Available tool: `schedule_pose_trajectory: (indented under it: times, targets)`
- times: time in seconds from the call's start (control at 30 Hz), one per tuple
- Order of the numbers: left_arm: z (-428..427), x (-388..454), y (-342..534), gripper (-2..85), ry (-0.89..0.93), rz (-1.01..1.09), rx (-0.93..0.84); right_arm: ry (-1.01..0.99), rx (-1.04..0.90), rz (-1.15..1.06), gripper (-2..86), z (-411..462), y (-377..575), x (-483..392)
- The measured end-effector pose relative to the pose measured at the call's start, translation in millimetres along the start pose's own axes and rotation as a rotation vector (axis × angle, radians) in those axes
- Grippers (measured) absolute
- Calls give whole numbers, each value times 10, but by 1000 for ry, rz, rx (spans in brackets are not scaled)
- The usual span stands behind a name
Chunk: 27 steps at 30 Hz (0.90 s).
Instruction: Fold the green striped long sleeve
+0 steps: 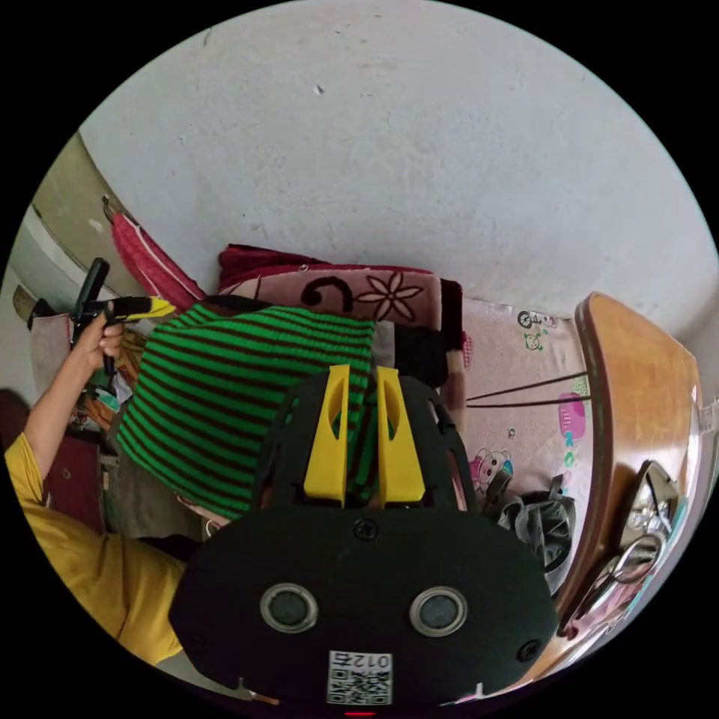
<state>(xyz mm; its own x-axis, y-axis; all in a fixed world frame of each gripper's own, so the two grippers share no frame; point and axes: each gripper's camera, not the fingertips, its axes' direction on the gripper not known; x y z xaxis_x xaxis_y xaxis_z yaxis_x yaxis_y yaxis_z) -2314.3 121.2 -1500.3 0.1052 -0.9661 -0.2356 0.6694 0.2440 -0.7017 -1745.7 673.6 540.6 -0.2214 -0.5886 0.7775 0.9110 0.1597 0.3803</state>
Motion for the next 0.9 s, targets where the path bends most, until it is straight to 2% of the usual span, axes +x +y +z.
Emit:
schedule_pose_trajectory:
  times: [0.1, 0.2, 0.37, 0.47, 0.53, 0.63, 0.77, 0.9]
  targets:
    - [381, -6, -163, 29, -14, 18, -60, -13, 2, 62, 68, -120, 264, 64]
    - [393, 36, -197, 10, -132, 24, 68, -71, 14, 128, 67, -237, 478, 112]
    - [410, -31, -106, 8, -201, -24, 242, -113, 8, 139, 68, -358, 635, -56]
    - [475, -79, 25, 15, -120, -5, 293, -136, 15, 159, 70, -457, 663, -150]
    - [566, -46, 215, 16, -140, 41, 344, -137, 5, 175, 68, -505, 677, -206]
    - [969, -2, 369, 13, -169, 128, 269, -166, -28, 178, 49, -566, 719, -333]
    - [1536, 0, 464, 7, -205, 187, 201, -140, 47, 161, 14, -931, 870, -552]
    - [2267, -27, 355, 2, -438, 263, 117, 30, 19, 149, 5, -1244, 973, -798]
